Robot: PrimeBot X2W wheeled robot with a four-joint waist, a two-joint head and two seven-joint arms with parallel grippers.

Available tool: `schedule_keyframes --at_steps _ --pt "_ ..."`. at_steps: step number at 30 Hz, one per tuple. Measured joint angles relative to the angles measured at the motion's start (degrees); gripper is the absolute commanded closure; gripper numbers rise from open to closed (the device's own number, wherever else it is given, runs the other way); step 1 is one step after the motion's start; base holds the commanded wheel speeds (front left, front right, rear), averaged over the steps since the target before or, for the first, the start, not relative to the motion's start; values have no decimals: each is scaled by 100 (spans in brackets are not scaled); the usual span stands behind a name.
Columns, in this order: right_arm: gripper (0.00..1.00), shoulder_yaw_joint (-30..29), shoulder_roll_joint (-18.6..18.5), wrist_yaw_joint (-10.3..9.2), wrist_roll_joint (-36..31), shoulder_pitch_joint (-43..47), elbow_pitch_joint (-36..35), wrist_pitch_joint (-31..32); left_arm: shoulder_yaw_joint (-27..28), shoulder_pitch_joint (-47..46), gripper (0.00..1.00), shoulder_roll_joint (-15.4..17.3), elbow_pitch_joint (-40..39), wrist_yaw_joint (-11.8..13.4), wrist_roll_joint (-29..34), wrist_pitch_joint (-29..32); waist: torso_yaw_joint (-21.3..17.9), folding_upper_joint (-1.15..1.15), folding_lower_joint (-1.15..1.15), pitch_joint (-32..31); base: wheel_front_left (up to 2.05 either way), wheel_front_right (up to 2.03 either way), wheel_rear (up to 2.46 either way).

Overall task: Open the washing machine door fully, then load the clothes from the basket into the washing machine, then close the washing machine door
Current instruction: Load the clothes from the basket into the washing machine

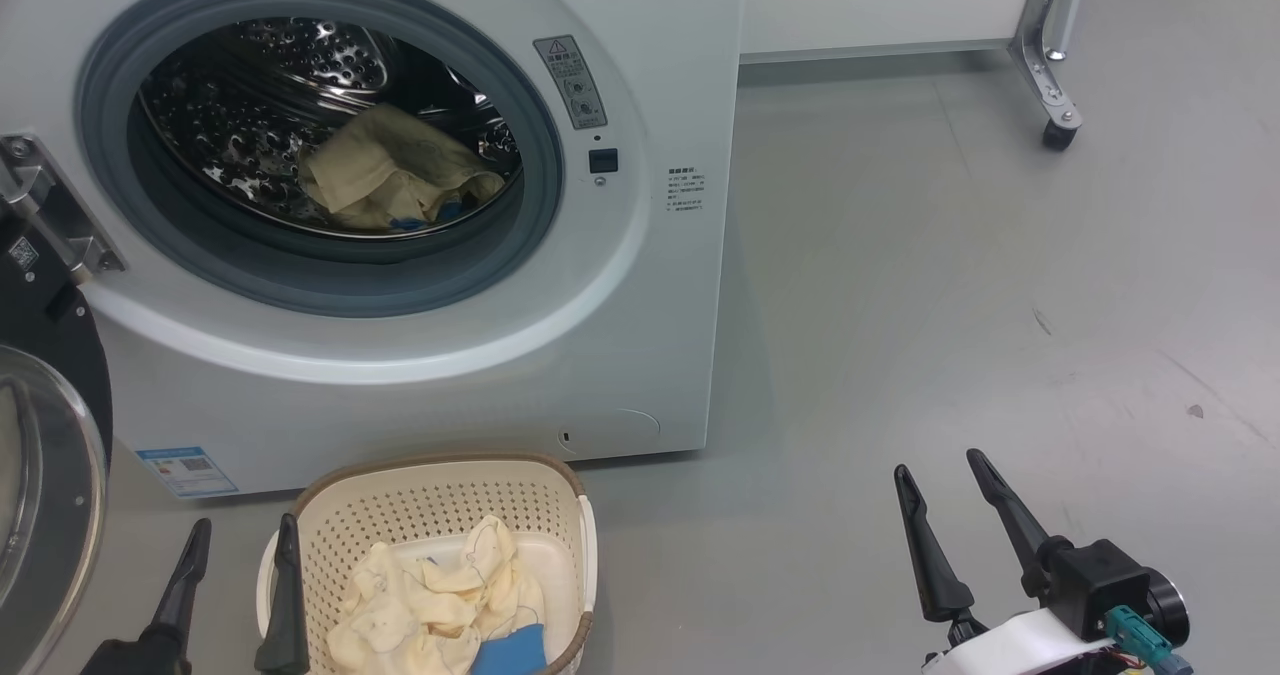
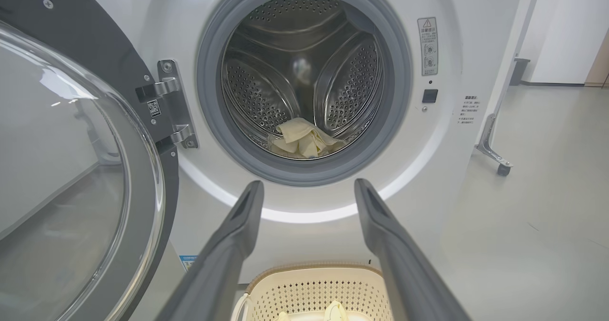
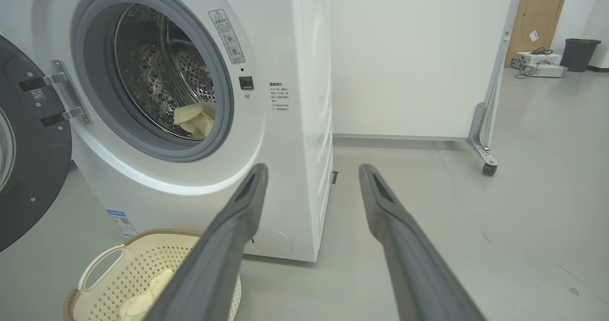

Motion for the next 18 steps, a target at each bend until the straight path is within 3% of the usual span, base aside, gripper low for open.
schedule_keyframes --at_steps 18 --pt "0 89 0 1 -44 46 -141 0 -79 113 0 -1 -186 53 67 163 9 0 0 117 0 0 0"
